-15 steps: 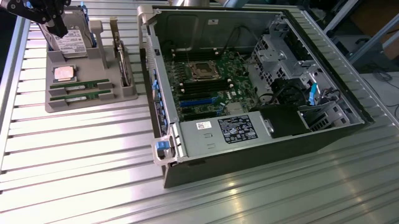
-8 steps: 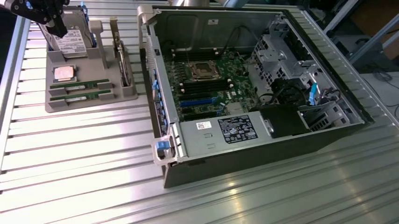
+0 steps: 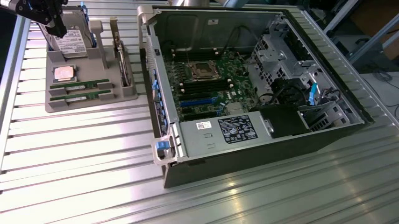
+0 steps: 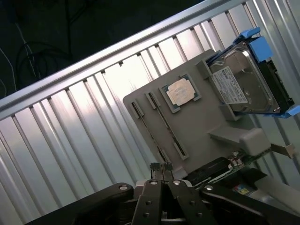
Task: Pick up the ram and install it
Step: 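Pick up the ram and move it above insertion slot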
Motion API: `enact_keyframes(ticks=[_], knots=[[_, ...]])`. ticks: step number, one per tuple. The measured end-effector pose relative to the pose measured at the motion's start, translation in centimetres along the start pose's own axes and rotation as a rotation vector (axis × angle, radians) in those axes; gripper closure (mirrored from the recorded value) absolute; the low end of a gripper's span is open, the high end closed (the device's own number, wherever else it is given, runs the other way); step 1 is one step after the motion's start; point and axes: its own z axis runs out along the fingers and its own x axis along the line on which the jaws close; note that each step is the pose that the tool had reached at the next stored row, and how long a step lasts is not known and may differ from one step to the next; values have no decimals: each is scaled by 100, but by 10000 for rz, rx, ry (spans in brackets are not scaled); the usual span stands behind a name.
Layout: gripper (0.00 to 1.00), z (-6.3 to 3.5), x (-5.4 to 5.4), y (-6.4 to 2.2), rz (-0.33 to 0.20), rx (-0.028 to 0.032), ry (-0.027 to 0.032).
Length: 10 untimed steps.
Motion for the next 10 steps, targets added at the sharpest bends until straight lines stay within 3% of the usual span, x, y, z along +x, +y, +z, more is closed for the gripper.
enact_keyframes(ticks=[10], knots=[[89,0,0,0,-1173,-32,52]])
